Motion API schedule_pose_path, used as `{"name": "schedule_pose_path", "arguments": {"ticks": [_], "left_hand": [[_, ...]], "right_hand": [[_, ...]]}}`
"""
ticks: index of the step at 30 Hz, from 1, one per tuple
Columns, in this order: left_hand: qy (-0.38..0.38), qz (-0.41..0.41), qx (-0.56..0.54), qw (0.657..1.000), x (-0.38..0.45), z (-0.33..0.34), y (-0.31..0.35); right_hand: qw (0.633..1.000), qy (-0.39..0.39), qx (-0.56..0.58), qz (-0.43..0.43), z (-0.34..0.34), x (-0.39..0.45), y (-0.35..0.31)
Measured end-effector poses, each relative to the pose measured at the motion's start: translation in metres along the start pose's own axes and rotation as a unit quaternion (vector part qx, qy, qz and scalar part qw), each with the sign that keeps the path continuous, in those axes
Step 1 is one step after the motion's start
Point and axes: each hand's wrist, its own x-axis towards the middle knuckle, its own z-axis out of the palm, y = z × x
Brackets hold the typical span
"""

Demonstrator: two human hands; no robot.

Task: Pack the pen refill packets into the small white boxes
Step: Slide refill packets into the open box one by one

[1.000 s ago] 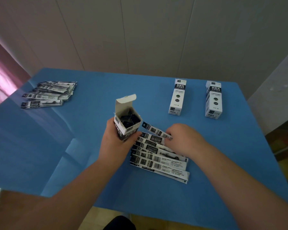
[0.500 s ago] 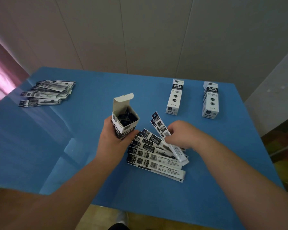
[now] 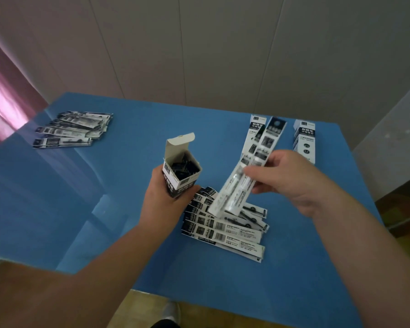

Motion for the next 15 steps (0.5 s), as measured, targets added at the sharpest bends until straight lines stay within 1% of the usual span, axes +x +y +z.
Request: {"name": "schedule_pose_path", "arguments": {"ticks": [3, 5, 7, 9, 15], "left_hand": [[-0.003, -0.012, -0.007, 1.0, 0.001, 0.001, -0.003], [-0.003, -0.004, -0.005, 1.0, 0.001, 0.002, -0.004], [-0.004, 0.003, -0.006, 1.0, 0.001, 0.001, -0.004], [-0.002, -0.001, -0.004, 1.0, 0.0, 0.002, -0.003], [-0.013, 0.006, -0.005, 1.0, -0.001, 0.003, 0.001]], "right_hand": [[0.993, 0.015, 0.088, -0.082, 0.007, -0.018, -0.019], [0.983, 0.038, 0.114, -0.137, 0.016, -0.026, -0.03], [0.976, 0.084, 0.081, -0.186, 0.027, -0.03, -0.039], [0.969, 0.121, 0.026, -0.213, 0.038, -0.031, -0.045], [0.964, 0.13, -0.099, -0.212, 0.064, -0.029, -0.055]]}}
